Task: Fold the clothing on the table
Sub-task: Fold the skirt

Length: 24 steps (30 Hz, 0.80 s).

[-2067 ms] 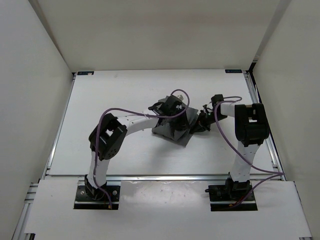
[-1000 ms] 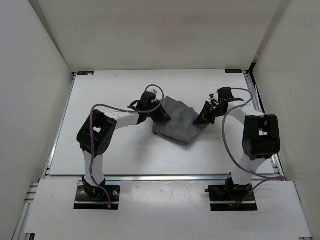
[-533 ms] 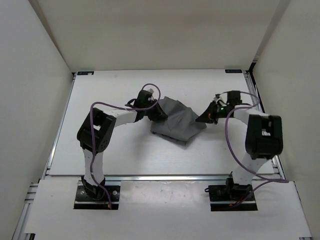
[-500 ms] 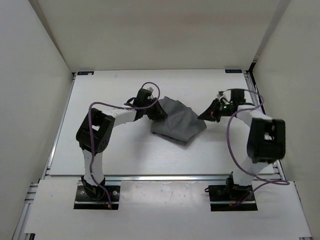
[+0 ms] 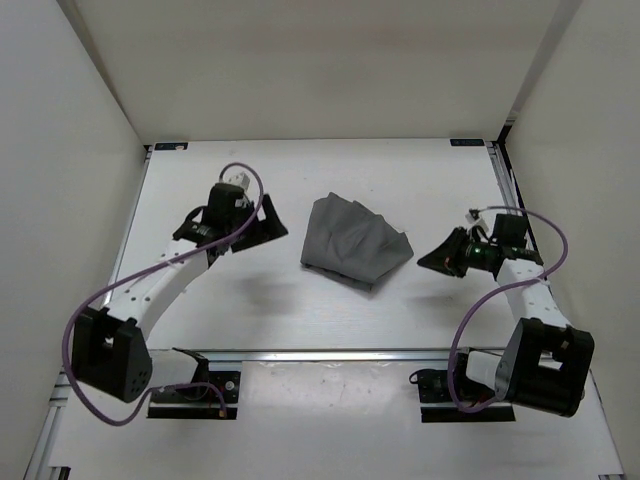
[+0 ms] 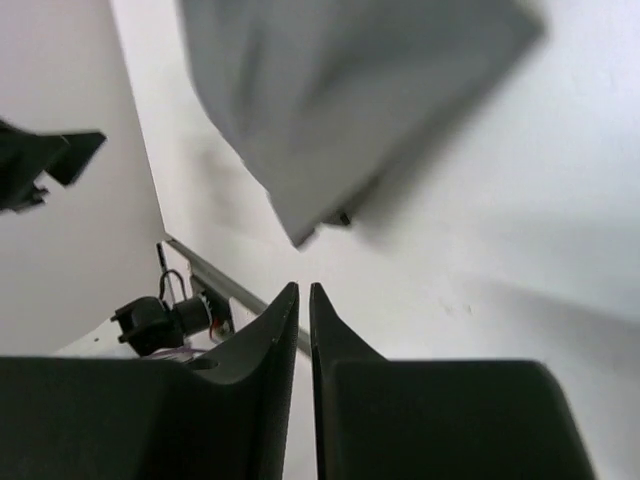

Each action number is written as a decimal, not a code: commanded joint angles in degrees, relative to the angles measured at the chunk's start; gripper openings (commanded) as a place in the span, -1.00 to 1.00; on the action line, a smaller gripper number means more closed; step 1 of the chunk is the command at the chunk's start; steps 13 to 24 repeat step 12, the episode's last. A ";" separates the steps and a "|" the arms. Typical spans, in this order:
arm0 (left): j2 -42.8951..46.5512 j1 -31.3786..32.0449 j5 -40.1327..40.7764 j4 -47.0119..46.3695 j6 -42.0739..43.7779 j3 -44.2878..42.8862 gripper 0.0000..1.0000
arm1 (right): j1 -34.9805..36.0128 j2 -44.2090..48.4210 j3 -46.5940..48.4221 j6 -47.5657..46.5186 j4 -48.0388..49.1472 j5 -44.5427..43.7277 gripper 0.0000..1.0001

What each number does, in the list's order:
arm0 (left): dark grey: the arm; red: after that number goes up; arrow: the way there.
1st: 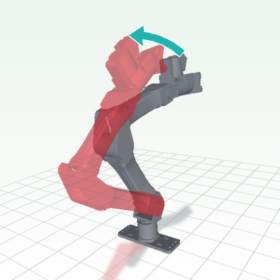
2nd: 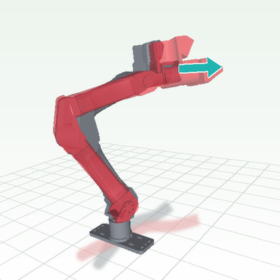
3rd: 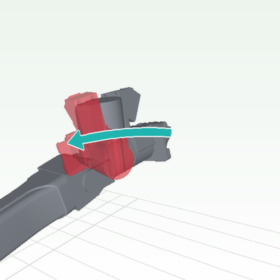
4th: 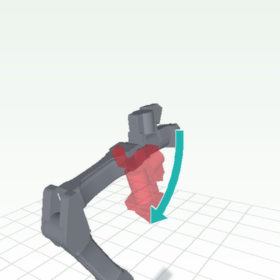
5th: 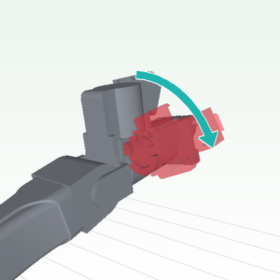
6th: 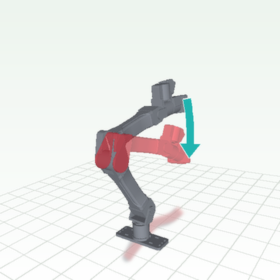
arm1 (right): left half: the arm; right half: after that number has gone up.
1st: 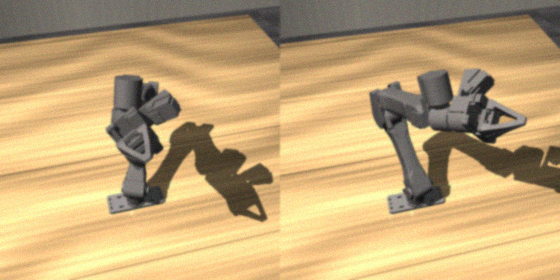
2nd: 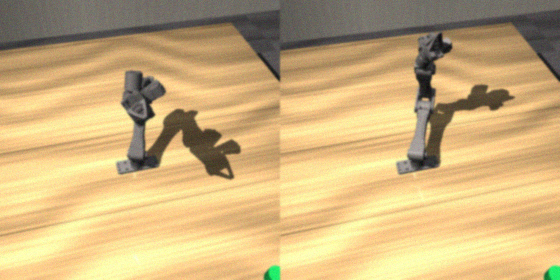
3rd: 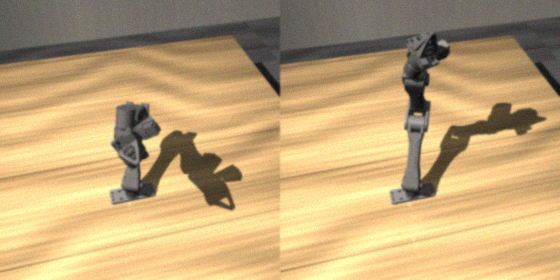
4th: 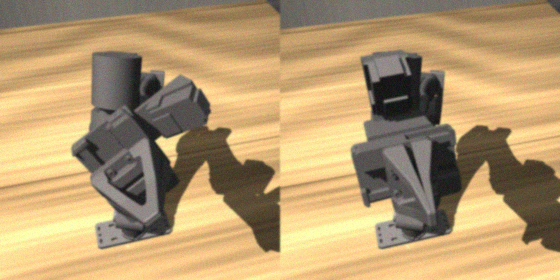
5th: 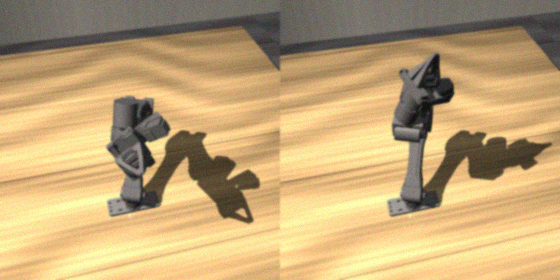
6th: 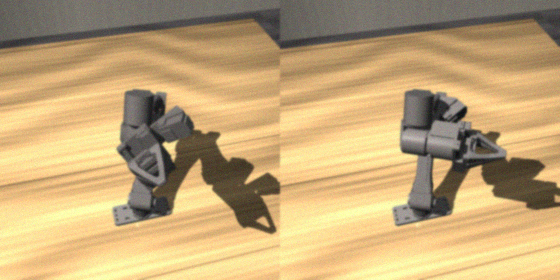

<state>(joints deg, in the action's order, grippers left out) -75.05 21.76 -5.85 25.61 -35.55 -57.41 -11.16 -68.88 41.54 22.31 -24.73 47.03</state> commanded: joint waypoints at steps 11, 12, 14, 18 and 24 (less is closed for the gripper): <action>27.14 -13.84 0.66 15.16 6.54 19.62 0.98 | -1.59 -0.99 -0.49 0.81 0.21 3.07 -0.73; 27.58 -14.54 1.27 15.96 7.42 19.61 0.97 | -1.67 -0.90 -0.23 0.72 -0.05 3.25 -0.74; 27.58 -14.54 1.27 15.96 7.42 19.61 0.97 | -1.67 -0.90 -0.23 0.72 -0.05 3.25 -0.74; 27.58 -14.54 1.27 15.96 7.42 19.61 0.97 | -1.67 -0.90 -0.23 0.72 -0.05 3.25 -0.74; 27.58 -14.54 1.27 15.96 7.42 19.61 0.97 | -1.67 -0.90 -0.23 0.72 -0.05 3.25 -0.74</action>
